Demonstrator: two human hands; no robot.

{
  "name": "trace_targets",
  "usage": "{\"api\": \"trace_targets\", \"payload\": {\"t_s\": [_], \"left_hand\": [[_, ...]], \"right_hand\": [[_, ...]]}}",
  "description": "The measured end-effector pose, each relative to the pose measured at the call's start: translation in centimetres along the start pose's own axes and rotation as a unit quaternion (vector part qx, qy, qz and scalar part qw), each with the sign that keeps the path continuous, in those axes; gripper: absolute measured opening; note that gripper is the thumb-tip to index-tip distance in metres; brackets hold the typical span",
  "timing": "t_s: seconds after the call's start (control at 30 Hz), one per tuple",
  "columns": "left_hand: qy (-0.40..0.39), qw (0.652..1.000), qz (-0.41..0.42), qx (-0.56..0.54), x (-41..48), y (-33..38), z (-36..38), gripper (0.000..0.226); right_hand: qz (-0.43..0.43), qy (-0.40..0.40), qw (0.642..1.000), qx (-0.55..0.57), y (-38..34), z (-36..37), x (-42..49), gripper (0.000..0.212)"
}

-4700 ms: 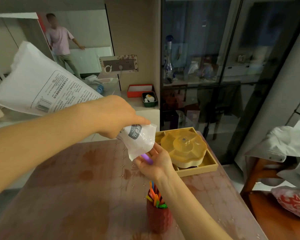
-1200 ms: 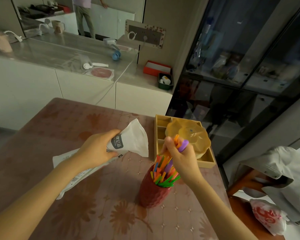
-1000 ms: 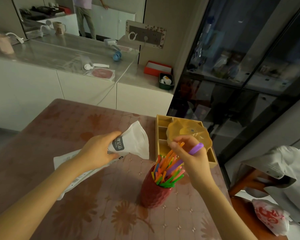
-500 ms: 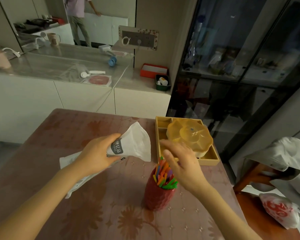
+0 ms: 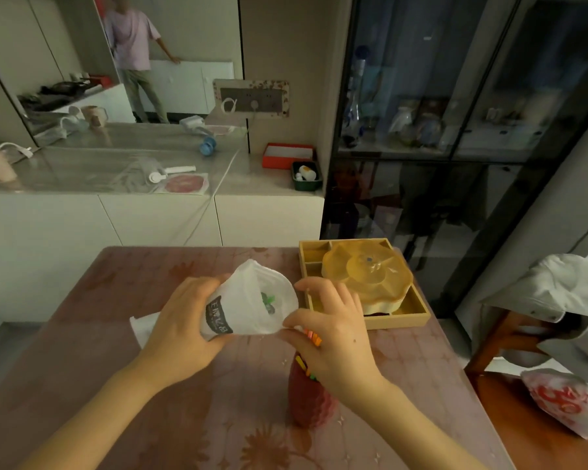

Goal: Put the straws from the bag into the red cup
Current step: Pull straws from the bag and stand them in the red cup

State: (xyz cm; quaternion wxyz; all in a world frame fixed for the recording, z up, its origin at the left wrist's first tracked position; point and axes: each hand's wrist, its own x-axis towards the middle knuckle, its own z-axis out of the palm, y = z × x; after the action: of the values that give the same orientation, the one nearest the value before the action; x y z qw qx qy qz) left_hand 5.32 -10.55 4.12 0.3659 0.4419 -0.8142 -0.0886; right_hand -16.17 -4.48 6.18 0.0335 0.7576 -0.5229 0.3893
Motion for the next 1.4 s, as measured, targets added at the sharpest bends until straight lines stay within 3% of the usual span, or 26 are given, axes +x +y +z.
{"api": "trace_targets", "payload": {"t_s": [0.1, 0.17, 0.37, 0.47, 0.53, 0.63, 0.73, 0.8, 0.97, 1.07, 1.2, 1.27, 1.4], "left_hand": [[-0.020, 0.994, 0.046, 0.096, 0.5, 0.1, 0.4, 0.116], [-0.031, 0.985, 0.069, 0.154, 0.7, 0.4, 0.7, 0.128], [0.031, 0.987, 0.069, 0.144, 1.5, 1.5, 1.7, 0.116], [0.024, 0.991, 0.052, 0.119, 1.7, 2.8, 2.8, 0.122], [0.029, 0.994, 0.036, 0.099, 1.9, 3.8, 3.4, 0.121], [0.061, 0.995, 0.027, 0.073, 2.5, 4.3, 3.2, 0.117], [0.051, 0.993, 0.048, 0.096, 3.2, 3.8, 2.4, 0.118], [0.024, 0.983, 0.089, 0.159, 3.9, 3.4, 1.7, 0.117], [-0.062, 0.906, 0.224, 0.354, 7.1, 4.1, -1.1, 0.116], [-0.104, 0.837, 0.320, 0.433, 9.6, 5.8, -2.7, 0.114], [-0.129, 0.735, 0.447, 0.494, 12.1, 8.2, -3.5, 0.102], [-0.141, 0.685, 0.477, 0.532, 12.7, 9.4, -3.6, 0.105], [-0.171, 0.635, 0.492, 0.570, 13.3, 10.5, -3.2, 0.115]], "right_hand": [[0.081, -0.044, 0.990, 0.110, 0.1, 0.0, -0.3, 0.010], [0.142, -0.074, 0.966, 0.202, 0.3, 0.0, -0.5, 0.011], [0.262, -0.043, 0.890, 0.371, 0.7, -0.2, -0.1, 0.007], [0.260, -0.013, 0.839, 0.478, 0.5, -0.2, 0.2, 0.008], [0.235, -0.011, 0.840, 0.490, 0.3, -0.4, 0.5, 0.010], [0.213, -0.029, 0.869, 0.446, 0.4, -0.8, 0.9, 0.010], [0.232, 0.002, 0.845, 0.482, 1.0, -1.4, 0.8, 0.023], [0.289, 0.031, 0.793, 0.535, 1.4, -1.6, 1.0, 0.034], [0.476, 0.009, 0.564, 0.675, 2.4, -0.6, 2.4, 0.048], [0.514, -0.010, 0.435, 0.739, 2.5, 0.0, 3.2, 0.053], [0.504, -0.030, 0.307, 0.807, 1.8, 0.4, 4.3, 0.050], [0.483, -0.046, 0.261, 0.835, 1.4, 0.3, 4.6, 0.050], [0.484, -0.048, 0.244, 0.839, 1.0, 0.2, 4.6, 0.052]]}}
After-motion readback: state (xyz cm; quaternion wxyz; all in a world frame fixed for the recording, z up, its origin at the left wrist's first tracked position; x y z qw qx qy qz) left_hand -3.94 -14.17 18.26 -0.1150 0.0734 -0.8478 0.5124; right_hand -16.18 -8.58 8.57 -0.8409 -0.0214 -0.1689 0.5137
